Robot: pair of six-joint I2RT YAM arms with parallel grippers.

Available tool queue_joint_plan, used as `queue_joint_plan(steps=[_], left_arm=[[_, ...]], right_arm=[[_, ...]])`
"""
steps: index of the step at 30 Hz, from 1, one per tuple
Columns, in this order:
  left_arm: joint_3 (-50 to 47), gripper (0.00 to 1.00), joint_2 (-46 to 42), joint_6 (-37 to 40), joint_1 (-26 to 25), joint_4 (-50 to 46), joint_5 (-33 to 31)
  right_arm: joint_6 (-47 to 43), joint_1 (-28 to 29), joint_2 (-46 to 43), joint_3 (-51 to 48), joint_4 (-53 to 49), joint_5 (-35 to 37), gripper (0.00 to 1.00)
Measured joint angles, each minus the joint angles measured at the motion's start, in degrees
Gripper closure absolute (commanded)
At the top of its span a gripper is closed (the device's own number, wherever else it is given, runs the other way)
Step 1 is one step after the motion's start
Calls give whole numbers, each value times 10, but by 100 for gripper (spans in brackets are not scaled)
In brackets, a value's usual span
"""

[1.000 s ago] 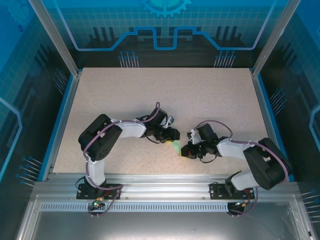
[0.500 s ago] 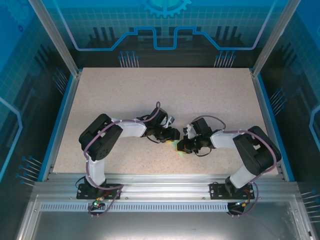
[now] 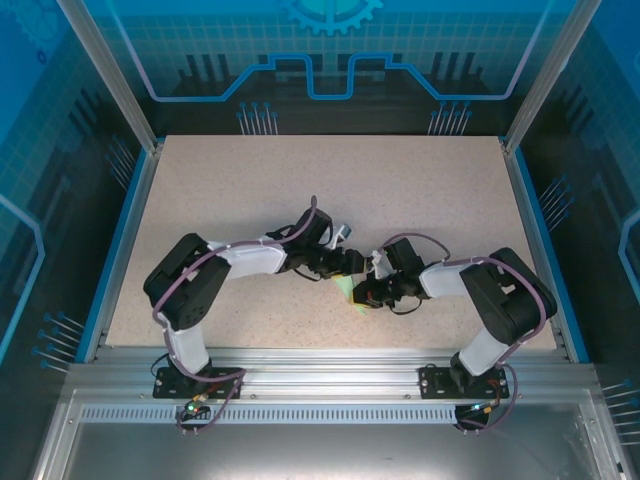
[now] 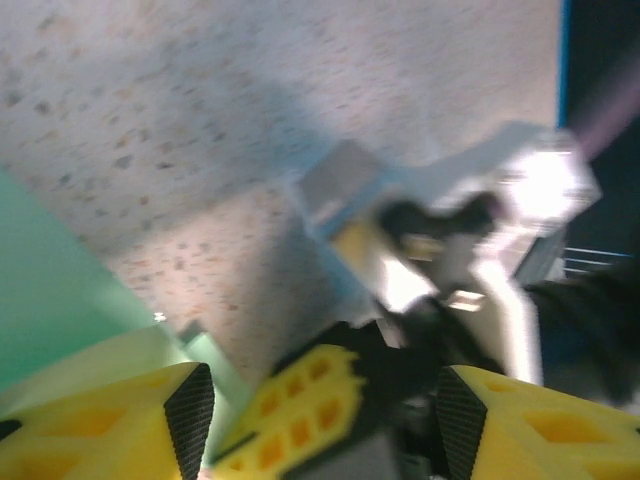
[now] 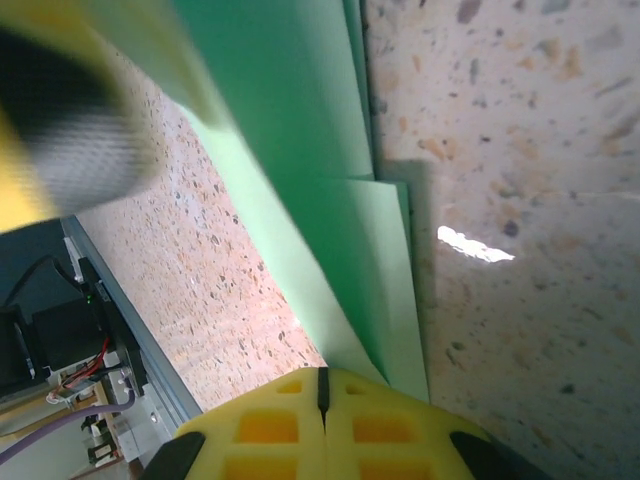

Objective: Fold a paper plane with a square sheet of paper (pick it up from the middle)
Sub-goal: Fold the wing for the fifth time at the center of the table.

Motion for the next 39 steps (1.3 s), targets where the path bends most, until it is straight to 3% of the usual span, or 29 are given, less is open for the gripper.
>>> queue_joint_plan(steps=[7, 16, 28, 39], left_arm=[[-69, 38, -71, -16, 0, 64, -7], [-110, 39, -22, -50, 0, 142, -9], [-102, 42, 23, -37, 7, 150, -41], [-79, 42, 42, 7, 61, 143, -17]], right_arm=[[0, 0, 1, 0, 2, -1, 98], [0, 0, 1, 0, 3, -1, 98], [0, 0, 3, -1, 4, -3, 99], [-2, 0, 0, -8, 14, -3, 100]])
